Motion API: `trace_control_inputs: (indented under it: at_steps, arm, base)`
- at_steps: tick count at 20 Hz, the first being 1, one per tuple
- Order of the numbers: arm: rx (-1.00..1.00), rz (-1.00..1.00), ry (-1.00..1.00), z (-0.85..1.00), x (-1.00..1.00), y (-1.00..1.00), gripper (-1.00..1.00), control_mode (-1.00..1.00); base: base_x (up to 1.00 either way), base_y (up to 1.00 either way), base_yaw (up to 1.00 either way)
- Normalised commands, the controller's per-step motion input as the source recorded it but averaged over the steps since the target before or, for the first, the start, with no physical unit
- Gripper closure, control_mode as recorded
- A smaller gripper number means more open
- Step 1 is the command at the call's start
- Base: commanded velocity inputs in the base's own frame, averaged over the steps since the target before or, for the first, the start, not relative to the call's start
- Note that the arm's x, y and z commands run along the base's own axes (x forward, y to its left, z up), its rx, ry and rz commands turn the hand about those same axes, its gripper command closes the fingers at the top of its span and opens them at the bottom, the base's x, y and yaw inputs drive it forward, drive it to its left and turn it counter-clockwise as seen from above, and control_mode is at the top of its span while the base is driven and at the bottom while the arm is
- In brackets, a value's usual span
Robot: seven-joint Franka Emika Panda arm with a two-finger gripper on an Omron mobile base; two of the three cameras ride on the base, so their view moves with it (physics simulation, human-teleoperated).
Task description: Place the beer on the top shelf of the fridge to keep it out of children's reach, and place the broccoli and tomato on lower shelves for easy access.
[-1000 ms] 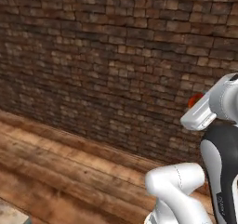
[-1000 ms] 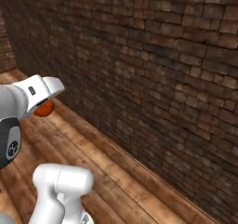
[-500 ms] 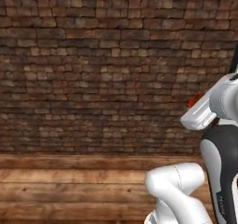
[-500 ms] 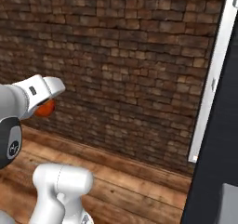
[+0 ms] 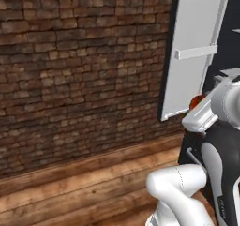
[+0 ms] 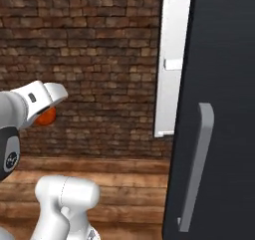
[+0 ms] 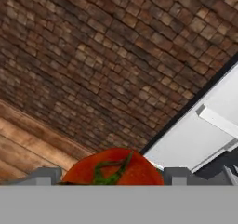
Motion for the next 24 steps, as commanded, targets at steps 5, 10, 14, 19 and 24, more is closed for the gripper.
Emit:
trace_control_inputs:
  at_steps: [5, 10, 14, 19, 24]
  arm:
    - [0.00, 0.00, 0.00, 0.00, 0.00, 0.00, 1.00, 1.00]
    - [0.00, 0.00, 0.00, 0.00, 0.00, 0.00, 1.00, 1.00]
    - [0.00, 0.00, 0.00, 0.00, 0.00, 0.00, 1.00, 1.00]
    - [0.00, 0.00, 0.00, 0.00, 0.00, 0.00, 1.00, 1.00]
    - [0.00, 0.00, 0.00, 0.00, 0.00, 0.00, 1.00, 1.00]
  base:
    - [0.01, 0.10, -0.58]
    - [0.14, 0.29, -0.58]
    - [0.19, 0.39, -0.55]
    - [0.25, 0.50, -0.53]
    - [0.29, 0.68, -0.50]
